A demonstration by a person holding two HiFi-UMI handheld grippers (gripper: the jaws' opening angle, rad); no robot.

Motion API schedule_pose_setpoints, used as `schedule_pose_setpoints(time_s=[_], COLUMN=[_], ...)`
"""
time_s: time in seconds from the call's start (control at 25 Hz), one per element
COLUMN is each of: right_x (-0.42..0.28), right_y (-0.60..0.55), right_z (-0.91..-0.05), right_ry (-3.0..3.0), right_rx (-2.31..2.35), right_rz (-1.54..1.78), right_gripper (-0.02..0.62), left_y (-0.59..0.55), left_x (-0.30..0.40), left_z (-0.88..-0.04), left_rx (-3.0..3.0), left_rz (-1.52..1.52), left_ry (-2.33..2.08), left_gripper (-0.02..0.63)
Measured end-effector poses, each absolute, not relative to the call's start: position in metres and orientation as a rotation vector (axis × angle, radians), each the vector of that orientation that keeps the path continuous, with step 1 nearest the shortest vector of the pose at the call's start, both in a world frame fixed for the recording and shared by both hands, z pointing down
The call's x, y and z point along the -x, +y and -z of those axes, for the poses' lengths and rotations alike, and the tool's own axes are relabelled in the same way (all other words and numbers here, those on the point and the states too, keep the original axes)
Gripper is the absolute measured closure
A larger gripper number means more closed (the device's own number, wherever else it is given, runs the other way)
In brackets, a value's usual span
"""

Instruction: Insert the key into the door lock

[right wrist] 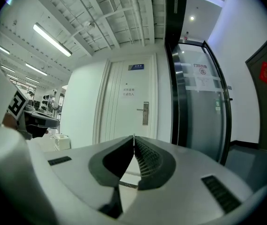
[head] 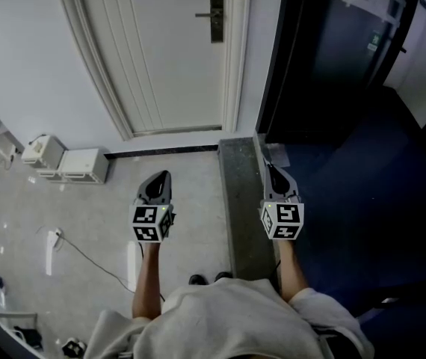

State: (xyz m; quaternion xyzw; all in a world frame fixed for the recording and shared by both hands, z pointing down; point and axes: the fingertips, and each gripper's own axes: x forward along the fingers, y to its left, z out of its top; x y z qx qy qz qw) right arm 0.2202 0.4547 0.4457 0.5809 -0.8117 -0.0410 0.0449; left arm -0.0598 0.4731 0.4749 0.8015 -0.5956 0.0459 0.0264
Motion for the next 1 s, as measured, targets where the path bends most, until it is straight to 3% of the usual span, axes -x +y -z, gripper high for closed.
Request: schedule_pose_setpoints(time_s=[1.0], right_x=[-0.229], right_y=[0.358], right_z=[-0.461], right_ry=[-2.513], right_rx=[-1.684], right_rz=[0.133], right_gripper=[0.566], left_y=[0.381], left_x=[0.033], left_z=[-0.499], left_rx=[-2.437], left_rz=[-0.155], left_ry=[-1.847], left_gripper=[0.589])
